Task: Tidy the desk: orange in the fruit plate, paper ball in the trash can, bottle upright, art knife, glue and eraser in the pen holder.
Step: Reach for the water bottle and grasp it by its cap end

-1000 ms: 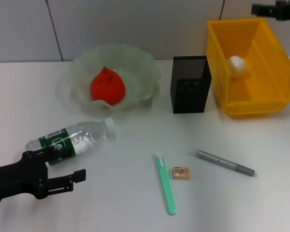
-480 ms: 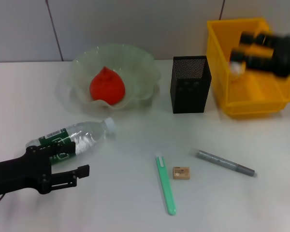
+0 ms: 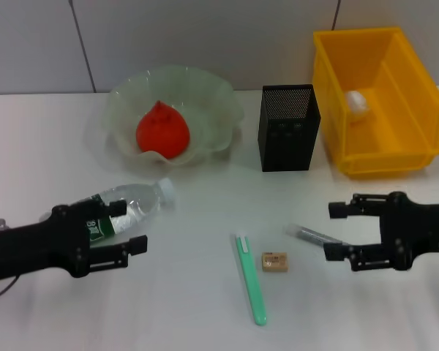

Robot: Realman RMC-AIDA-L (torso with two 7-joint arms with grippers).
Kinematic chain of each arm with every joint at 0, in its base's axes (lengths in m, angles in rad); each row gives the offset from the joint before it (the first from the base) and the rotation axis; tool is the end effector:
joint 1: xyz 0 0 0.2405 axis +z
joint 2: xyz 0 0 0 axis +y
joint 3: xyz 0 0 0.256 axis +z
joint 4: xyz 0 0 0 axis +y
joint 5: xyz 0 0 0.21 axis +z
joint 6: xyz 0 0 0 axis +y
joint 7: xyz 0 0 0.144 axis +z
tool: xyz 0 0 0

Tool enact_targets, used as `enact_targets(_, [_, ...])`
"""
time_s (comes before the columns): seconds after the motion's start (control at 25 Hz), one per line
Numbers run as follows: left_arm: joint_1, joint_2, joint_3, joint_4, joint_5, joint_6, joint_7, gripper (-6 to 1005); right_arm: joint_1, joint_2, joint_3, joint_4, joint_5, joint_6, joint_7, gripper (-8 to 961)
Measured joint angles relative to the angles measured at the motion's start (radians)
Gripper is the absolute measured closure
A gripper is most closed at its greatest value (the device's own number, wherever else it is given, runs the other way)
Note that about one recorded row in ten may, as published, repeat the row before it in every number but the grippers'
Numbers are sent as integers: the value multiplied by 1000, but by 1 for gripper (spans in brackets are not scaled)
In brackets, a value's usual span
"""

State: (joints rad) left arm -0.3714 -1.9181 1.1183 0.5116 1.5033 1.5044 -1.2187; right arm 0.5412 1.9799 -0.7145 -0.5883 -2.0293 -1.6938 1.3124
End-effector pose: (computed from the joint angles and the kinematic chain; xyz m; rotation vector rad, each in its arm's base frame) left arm -0.3025 0.2970 0.0163 -2.6735 -0.5996 -0.7721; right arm 0.2719 0.3177 0.0215 -2.8775 0.5185 0.6653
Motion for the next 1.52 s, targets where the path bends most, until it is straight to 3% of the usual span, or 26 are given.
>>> enact_targets(0.4, [-71, -4, 0, 118, 18, -32, -69, 173, -7, 2, 0, 17, -9, 24, -7, 177])
enact_targets(0.44, [-143, -9, 0, 231, 174, -137, -232, 173, -7, 2, 0, 17, -9, 24, -7, 177])
enact_targets(0.48, [-162, -18, -1, 278, 247, -164, -282, 173, -7, 3, 0, 17, -9, 29, -3, 177])
enact_targets(0.56, [-173, -24, -2, 305, 295, -175, -312, 173, -8, 3, 0, 17, -12, 33, 5, 177])
enact_targets(0.6, [-221, -40, -3, 375, 441, -180, -418, 173, -8, 3, 0, 17, -15, 33, 10, 177])
enact_targets(0.72, [-265, -53, -3, 419, 558, -167, -510, 173, -8, 2, 0, 14, -21, 33, 18, 177])
enact_targets(0.76, [-313, -72, -3, 457, 708, -148, -605, 173, -8, 2, 0, 13, -22, 33, 19, 177])
enact_targets(0.88, [-371, -103, 0, 476, 865, -137, -701, 173, -8, 2, 0, 12, -22, 33, 21, 177])
enact_targets(0.92, [-371, -103, 0, 476, 865, -137, -701, 173, -8, 2, 0, 12, -22, 33, 21, 177])
enact_targets(0.96, [-409, -127, 3, 478, 972, -134, -759, 173, -7, 2, 0, 12, -23, 33, 21, 177])
enact_targets(1.08, [-458, -151, 26, 465, 1087, -139, -836, 173, -5, 1, 1, 14, -23, 37, 21, 177])
enact_targets(1.24, [-485, -151, 92, 430, 1116, -191, -913, 174, -4, 0, 3, 15, -23, 41, 22, 177])
enact_targets(1.52, [-519, -151, 104, 352, 1164, -256, -932, 174, -1, 0, 7, 14, -23, 42, 22, 177])
